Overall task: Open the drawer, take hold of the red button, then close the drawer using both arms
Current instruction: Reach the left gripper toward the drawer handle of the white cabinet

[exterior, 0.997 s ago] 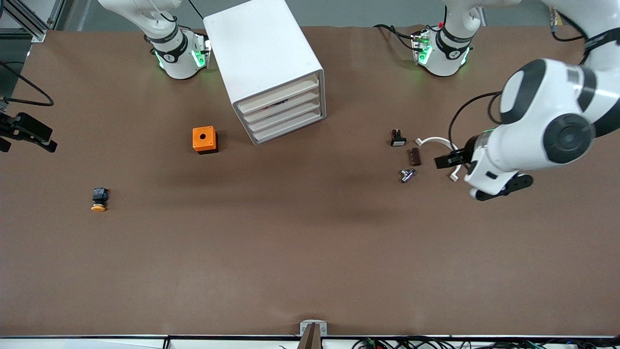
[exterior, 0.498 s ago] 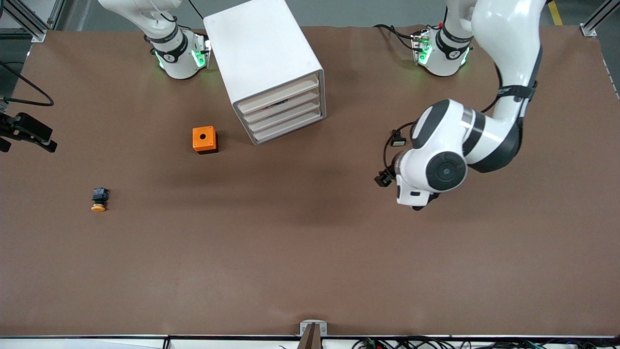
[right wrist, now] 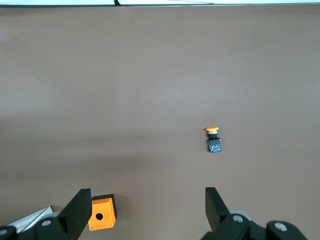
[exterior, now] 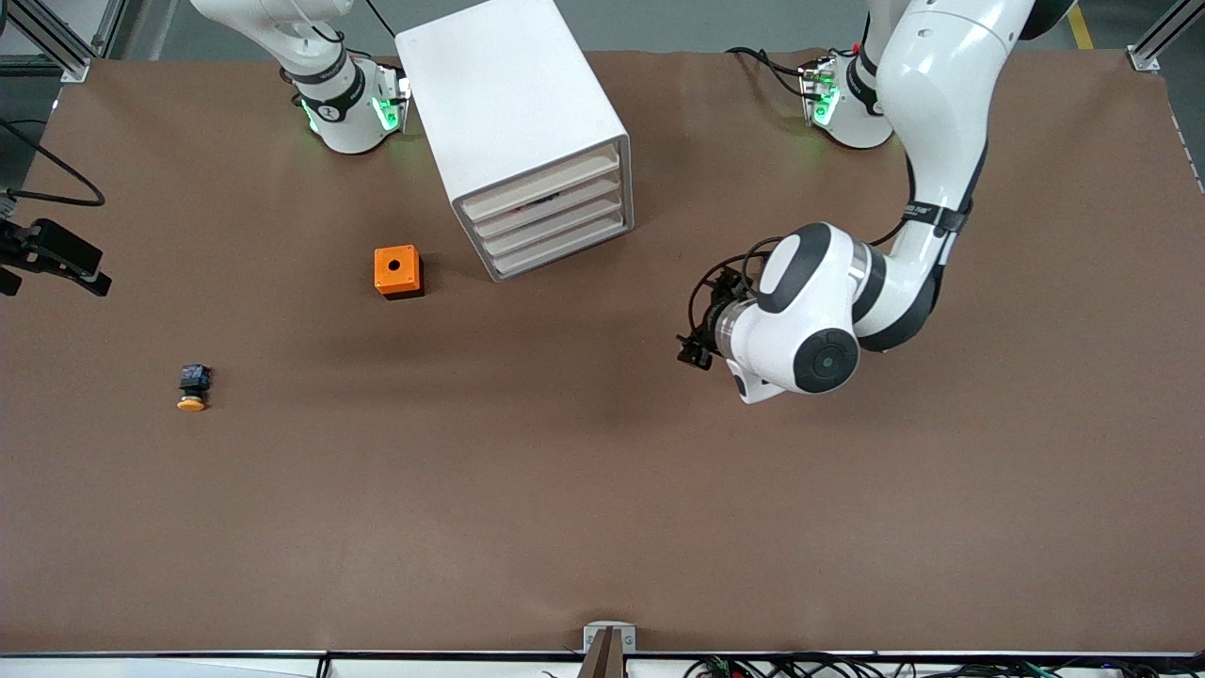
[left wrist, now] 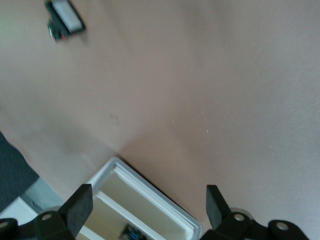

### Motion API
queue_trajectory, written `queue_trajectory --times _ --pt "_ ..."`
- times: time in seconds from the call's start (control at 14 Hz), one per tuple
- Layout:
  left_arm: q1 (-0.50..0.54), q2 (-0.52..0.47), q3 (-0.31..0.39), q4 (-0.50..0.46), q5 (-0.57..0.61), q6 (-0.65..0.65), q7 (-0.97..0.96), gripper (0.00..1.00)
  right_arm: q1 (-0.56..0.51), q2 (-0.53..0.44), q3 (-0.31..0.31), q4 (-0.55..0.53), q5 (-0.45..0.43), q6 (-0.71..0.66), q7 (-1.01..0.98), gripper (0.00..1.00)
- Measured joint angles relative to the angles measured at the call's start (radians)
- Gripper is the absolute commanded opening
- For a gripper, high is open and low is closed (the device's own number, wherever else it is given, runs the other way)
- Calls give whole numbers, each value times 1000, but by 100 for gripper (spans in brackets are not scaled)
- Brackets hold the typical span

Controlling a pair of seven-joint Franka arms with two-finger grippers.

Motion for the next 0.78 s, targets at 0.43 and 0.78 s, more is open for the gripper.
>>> queue_trajectory --times 0.43,0.78 --pt "-66 64 0 2 -131 75 -203 100 0 0 0 0 0 0 0 100" --pt "-104 90 0 2 -222 83 -289 100 -1 0 -2 0 0 0 0 100"
